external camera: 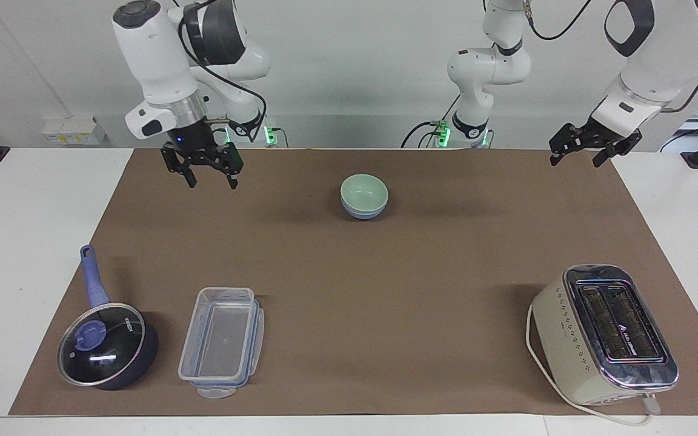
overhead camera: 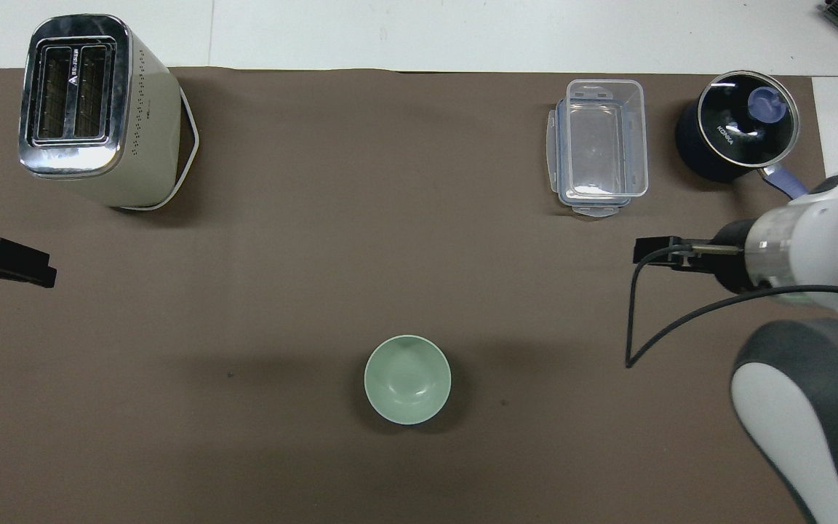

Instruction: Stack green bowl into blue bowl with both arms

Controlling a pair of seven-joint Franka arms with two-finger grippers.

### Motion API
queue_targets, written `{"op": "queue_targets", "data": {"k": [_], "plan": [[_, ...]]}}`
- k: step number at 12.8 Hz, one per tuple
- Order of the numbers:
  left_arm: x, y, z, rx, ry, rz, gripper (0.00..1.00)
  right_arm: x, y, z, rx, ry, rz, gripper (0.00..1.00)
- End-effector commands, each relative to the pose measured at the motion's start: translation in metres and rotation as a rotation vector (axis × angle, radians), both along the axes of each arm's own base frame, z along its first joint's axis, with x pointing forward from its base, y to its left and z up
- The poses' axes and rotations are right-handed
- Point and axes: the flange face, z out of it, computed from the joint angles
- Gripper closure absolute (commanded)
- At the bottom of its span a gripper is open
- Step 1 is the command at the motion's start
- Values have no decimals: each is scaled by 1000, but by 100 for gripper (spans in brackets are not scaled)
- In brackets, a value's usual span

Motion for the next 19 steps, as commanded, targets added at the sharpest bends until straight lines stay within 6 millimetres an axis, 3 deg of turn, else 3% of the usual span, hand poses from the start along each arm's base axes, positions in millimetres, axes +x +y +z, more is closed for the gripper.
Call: {"op": "queue_targets", "data": {"k": [1,2,6,19], "plan": [[-5,3,0,22,6,4,0,22,-10,25,-58,49,-11,0],[-5,3,0,22,6,4,0,24,-12,32,-75,59,-14,0],[-5,3,0,22,8,4,0,23,-19,31,-73,93,-22,0],[-5,3,0,22,8,4,0,4,-10,20,-32,128,1,0]]}}
